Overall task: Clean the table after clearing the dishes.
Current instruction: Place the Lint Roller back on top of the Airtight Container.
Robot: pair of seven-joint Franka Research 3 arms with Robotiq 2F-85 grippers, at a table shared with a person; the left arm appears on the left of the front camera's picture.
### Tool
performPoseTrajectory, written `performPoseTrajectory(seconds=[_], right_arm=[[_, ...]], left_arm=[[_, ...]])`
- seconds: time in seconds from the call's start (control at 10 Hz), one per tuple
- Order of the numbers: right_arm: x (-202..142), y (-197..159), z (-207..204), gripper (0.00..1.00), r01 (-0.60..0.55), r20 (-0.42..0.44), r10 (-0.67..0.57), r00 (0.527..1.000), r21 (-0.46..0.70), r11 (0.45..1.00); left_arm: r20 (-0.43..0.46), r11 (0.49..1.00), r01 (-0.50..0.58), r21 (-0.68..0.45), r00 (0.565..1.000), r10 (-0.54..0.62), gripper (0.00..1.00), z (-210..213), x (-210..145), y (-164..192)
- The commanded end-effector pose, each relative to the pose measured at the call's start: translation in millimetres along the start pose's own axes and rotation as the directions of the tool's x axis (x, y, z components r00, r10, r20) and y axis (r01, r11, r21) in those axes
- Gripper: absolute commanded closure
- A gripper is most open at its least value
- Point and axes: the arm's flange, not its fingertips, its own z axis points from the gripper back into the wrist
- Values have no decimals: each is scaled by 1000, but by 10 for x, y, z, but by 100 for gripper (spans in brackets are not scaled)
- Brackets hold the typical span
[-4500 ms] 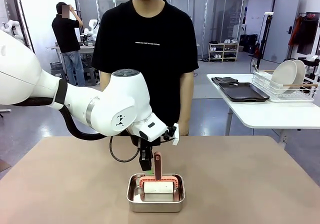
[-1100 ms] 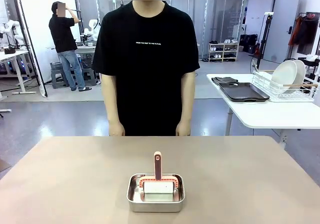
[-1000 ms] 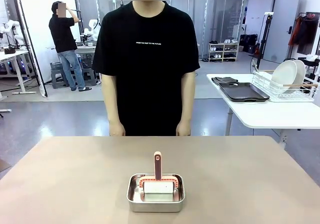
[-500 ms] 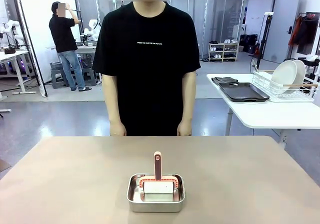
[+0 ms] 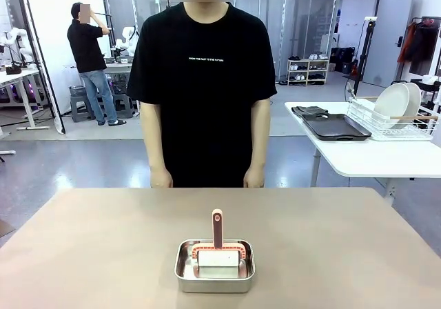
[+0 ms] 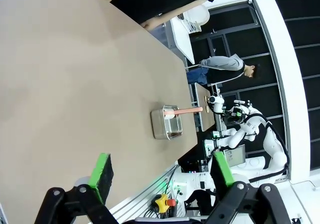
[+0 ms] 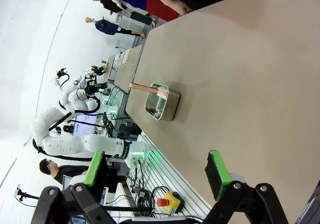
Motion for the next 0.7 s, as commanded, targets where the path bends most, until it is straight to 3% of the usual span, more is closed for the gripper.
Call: performPoseTrajectory(seconds=[0.0,0.6], right_arm=[[-11,37,-12,0,2,7,-2,1000,-8,1000],[-11,37,-12,0,2,7,-2,1000,-8,1000]], left_arm=[[9,1000,14,-17,1000,-14,0,5,-48,-41],[9,1000,14,-17,1000,-14,0,5,-48,-41]])
